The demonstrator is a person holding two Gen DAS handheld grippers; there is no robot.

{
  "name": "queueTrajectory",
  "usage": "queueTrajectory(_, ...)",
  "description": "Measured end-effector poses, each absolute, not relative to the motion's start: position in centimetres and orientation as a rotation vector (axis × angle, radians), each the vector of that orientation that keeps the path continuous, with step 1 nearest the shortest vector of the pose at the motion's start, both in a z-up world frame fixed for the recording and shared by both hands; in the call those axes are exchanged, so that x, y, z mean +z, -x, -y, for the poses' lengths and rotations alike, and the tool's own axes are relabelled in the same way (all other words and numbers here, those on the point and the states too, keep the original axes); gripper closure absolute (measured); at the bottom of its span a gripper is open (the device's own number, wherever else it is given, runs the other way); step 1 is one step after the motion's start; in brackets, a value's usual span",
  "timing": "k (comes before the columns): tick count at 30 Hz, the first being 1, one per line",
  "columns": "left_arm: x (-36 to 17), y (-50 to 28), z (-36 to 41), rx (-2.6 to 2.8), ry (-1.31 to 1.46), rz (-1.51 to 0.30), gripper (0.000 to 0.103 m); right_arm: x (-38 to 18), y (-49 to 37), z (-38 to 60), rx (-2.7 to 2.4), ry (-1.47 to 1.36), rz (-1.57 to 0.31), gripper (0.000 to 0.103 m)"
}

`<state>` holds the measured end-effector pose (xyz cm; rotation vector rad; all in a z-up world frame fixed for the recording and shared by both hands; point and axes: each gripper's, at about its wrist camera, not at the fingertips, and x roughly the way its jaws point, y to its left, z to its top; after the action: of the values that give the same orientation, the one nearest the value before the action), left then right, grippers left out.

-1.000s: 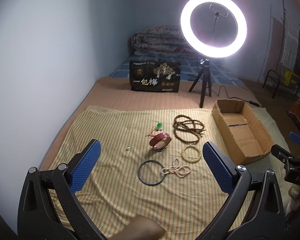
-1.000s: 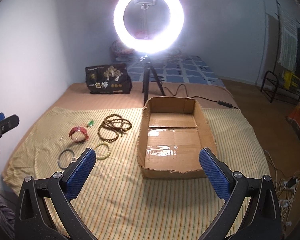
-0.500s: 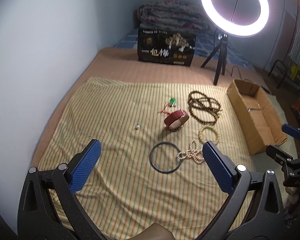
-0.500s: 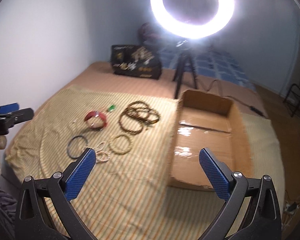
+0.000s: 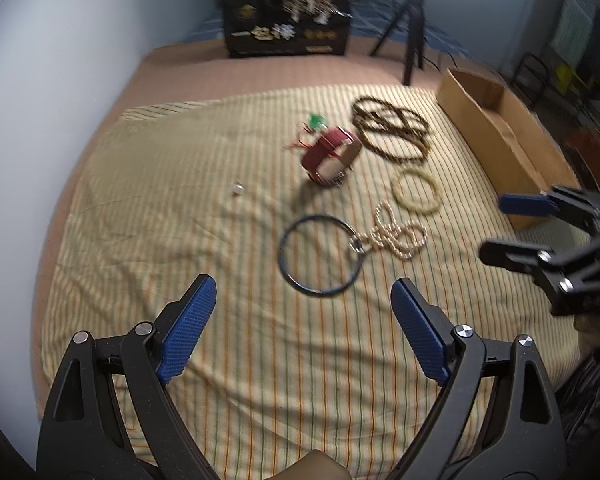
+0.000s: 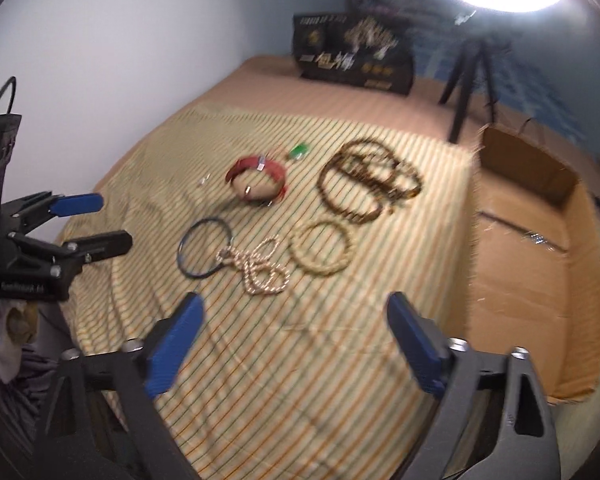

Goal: Organize jewelry
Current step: 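Lower the left gripper around the dark blue bangle while the right gripper approaches the pearl necklace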

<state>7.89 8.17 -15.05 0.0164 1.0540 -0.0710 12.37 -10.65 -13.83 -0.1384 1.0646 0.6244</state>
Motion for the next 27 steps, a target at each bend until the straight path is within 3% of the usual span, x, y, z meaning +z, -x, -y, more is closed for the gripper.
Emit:
queueTrajectory(2, -15.7, -8.1, -7.8, -0.094, -0.033, -1.072, 0.012, -14.7, -12.8, 10.3, 0.649, 0.120, -1.100, 0.030)
queueTrajectory(4, -16.6, -8.5, -7.5, -0.117, -0.044, -1.095, 0.012, -15.5, -13.1, 9.8, 0.675, 0.112, -1.128, 0.043)
queueTrajectory(7, -17.6, -9.1, -7.3, -0.140, -0.059, -1.117, 0.012, -16.5, -13.3, 8.8, 0.712, 0.130, -1.154, 0.051)
queueTrajectory(27, -21.4, -13.4, -7.4, -0.137, -0.102, -1.170, 0.011, -18.2, -14.3, 7.0, 0.717, 0.226, -1.154, 0.053)
